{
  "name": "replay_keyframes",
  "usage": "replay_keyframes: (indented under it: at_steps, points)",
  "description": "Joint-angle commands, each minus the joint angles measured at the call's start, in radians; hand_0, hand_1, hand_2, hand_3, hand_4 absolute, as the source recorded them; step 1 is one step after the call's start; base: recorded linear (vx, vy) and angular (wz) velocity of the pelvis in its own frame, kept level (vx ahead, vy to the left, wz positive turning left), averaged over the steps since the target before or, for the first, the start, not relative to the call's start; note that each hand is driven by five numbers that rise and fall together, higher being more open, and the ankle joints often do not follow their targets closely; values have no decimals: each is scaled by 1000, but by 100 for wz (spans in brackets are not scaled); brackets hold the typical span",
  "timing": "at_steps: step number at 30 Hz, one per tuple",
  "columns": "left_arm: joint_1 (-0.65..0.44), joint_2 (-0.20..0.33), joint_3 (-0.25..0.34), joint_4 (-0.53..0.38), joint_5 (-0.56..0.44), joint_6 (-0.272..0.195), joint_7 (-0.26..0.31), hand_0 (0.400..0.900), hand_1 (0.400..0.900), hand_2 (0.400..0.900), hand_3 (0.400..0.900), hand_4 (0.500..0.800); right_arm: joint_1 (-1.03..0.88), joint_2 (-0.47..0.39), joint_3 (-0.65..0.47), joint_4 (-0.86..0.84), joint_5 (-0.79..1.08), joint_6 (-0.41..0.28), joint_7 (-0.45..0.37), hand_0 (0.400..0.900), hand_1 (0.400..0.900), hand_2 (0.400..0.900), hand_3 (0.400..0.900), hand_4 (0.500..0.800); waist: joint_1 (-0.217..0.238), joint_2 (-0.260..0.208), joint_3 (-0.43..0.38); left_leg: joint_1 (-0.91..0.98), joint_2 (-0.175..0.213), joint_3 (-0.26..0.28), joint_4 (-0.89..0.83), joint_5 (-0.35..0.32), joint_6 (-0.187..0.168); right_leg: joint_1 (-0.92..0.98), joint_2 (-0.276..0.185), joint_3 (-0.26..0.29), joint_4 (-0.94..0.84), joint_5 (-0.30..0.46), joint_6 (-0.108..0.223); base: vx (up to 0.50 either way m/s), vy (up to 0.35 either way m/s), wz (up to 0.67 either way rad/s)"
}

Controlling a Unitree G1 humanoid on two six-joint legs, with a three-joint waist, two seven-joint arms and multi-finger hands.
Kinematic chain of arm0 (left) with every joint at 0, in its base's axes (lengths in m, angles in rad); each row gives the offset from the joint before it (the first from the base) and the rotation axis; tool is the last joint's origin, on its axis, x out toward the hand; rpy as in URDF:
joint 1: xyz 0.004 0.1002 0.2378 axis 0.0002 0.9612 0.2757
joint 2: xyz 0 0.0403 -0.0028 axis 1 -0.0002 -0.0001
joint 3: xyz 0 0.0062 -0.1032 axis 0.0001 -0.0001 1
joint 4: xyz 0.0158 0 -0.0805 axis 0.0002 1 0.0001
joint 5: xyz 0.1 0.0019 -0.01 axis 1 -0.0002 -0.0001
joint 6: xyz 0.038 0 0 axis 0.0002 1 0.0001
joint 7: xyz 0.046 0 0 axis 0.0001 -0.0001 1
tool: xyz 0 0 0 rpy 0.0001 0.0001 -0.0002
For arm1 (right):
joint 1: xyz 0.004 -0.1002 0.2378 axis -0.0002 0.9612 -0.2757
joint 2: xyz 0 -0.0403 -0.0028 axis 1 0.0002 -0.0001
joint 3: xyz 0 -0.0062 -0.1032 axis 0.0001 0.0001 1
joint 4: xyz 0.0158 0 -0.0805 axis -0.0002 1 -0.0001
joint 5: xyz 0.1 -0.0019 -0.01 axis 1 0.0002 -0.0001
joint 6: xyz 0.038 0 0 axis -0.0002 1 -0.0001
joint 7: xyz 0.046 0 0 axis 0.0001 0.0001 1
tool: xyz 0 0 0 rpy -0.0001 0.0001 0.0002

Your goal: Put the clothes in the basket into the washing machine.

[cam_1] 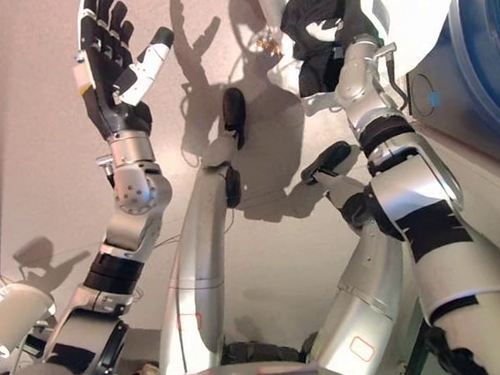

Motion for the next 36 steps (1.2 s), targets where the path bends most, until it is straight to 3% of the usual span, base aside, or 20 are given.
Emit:
replay_keyframes:
  at_steps: [1, 5, 6, 7, 8, 18, 21, 27, 36]
  points:
    - [69, -17, 14, -121, -11, -97, 14, 900, 900, 900, 900, 800, 57, 36, 64, -17, -63, -36, 11, 900, 900, 900, 900, 800, 9, 59, -120, -38, -5, -9, 118, -184, -14, -158, -10, 91, -59, 117, 202, 0, 0, 0]
    - [84, -13, 9, -125, -24, -100, 4, 900, 900, 900, 900, 800, 71, 44, 68, 12, -103, -20, 17, 900, 900, 900, 900, 800, 13, 64, -128, -58, -9, -10, 132, -183, -7, -190, -24, 111, -36, 120, 202, -6, 7, 1]
    - [86, -12, 9, -126, -24, -97, 4, 900, 900, 900, 900, 800, 72, 42, 65, 21, -109, -14, 16, 533, 533, 533, 533, 580, 15, 66, -129, -61, -10, -10, 135, -183, -6, -197, -29, 116, -29, 120, 203, -24, 19, 4]
    - [87, -12, 7, -126, -26, -95, 2, 900, 900, 900, 900, 800, 73, 41, 62, 26, -111, -13, 15, 427, 427, 427, 427, 516, 15, 67, -130, -65, -12, -10, 138, -183, -4, -201, -32, 119, -24, 118, 202, -28, 25, 4]
    - [87, -12, 7, -127, -27, -94, 1, 900, 900, 900, 900, 800, 75, 42, 60, 27, -109, -13, 17, 400, 400, 400, 400, 500, 16, 68, -130, -68, -14, -11, 144, -183, -3, -205, -34, 125, -16, 117, 200, -23, 18, 4]
    - [117, -9, 34, -130, -15, -87, 12, 900, 900, 900, 900, 800, 117, 17, 48, -62, -119, -23, -2, 400, 400, 400, 400, 500, -3, 56, -151, -69, -14, -11, 165, -186, 5, -207, -39, 139, -6, 124, 196, -8, 13, -2]
    - [133, -11, 55, -125, -8, -85, 22, 900, 900, 900, 900, 800, 139, -20, 42, -168, -119, -34, -15, 400, 400, 400, 400, 500, -22, 42, -157, -62, -8, -9, 162, -186, 3, -192, -30, 133, -20, 131, 197, -15, 32, -14]
    - [161, -21, 117, -129, 14, -68, 46, 900, 900, 900, 900, 800, 242, -128, -31, -539, -114, -55, -31, 400, 400, 400, 400, 500, -87, 7, -170, -40, 12, -11, 167, -197, 2, -151, -6, 117, -44, 132, 194, -17, 27, -20]
    - [196, -15, 163, -123, 29, -55, 54, 900, 900, 900, 900, 800, 458, -188, -291, -906, -11, -117, -65, 400, 400, 400, 400, 500, -160, -23, -190, 14, 37, 11, 123, -207, 0, -82, 39, 83, -116, 136, 203, -11, 12, -17]
